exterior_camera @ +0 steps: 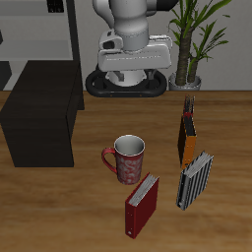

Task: Place the orange book flat on top of the shelf

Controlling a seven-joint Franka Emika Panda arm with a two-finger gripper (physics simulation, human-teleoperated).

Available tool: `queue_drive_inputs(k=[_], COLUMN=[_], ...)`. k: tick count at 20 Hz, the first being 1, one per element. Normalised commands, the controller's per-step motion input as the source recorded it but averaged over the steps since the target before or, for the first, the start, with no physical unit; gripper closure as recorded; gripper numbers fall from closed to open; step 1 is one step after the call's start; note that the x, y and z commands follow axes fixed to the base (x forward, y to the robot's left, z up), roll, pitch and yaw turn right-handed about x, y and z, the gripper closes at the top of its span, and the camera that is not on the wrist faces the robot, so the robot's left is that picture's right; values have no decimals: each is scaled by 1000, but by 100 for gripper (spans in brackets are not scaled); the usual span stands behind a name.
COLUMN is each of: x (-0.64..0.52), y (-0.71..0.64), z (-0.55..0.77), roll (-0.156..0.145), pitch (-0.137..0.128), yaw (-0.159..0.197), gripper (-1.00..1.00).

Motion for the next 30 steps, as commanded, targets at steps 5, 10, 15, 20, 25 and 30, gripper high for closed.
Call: queue_drive_inputs(k=[5,10,15,20,25,30], x=[61,-20,-12,74,195,262], y=[136,300,393,378,319,285], z=[-24,-44,-35,-14,15,-97], roll=[-17,6,19,-2,-20,-43], pitch=[-2,-14,-13,-5,-15,-38], yaw=[11,10,18,7,0,12], gripper=[-100,-100,-100,-100,-100,-100])
